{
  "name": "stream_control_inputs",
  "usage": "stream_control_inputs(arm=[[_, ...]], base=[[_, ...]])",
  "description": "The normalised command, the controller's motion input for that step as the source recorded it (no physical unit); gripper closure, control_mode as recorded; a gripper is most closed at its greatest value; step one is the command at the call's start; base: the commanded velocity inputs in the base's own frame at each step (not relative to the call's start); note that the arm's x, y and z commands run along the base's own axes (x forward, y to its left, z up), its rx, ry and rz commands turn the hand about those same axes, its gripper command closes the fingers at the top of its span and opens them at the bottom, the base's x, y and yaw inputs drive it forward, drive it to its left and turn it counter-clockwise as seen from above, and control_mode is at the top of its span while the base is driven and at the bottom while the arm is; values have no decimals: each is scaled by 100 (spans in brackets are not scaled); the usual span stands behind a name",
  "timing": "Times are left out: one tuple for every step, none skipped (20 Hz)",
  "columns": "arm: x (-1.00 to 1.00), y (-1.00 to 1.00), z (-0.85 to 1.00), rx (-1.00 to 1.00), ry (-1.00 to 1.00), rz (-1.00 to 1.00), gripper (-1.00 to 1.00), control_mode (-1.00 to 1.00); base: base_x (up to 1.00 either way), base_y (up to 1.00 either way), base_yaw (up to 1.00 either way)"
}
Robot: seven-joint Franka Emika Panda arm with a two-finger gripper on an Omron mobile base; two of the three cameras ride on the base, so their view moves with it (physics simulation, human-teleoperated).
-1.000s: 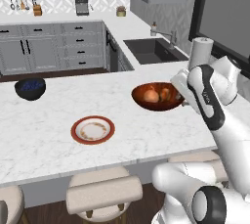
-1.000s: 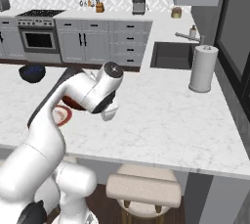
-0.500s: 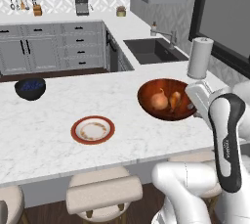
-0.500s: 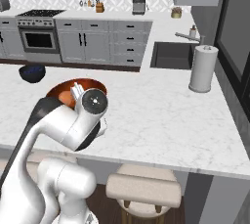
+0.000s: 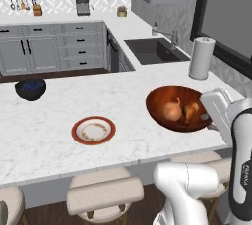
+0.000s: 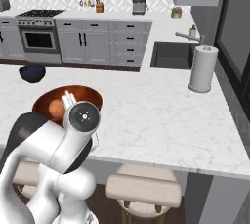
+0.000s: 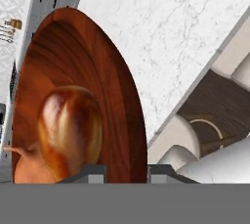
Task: Pick the chicken drumstick and onion from their plates and place them in the bowl. Then put the bowl in the fridge.
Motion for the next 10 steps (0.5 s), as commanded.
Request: stream_control_inputs(arm=[[-71, 0, 0, 0, 0, 0, 100, -100], [-74, 0, 0, 0, 0, 0, 100, -100], [-77, 0, 0, 0, 0, 0, 100, -100], [-76, 0, 0, 0, 0, 0, 100, -100], [-70, 2, 0, 0, 0, 0, 100, -100], [-67, 16, -6, -3, -2, 0, 100, -100], [-61, 12, -11, 0, -6, 0, 100, -100], [-47, 14, -14, 0, -5, 0, 100, -100], [-20, 11, -18, 0, 0, 0, 100, -100], [0, 5, -17, 0, 0, 0, 100, -100]], base=[[0, 0, 0], [0, 0, 0], [0, 0, 0], [0, 0, 0], [0, 0, 0], [0, 0, 0], [0, 0, 0], [0, 0, 0], [0, 0, 0], [0, 0, 0]])
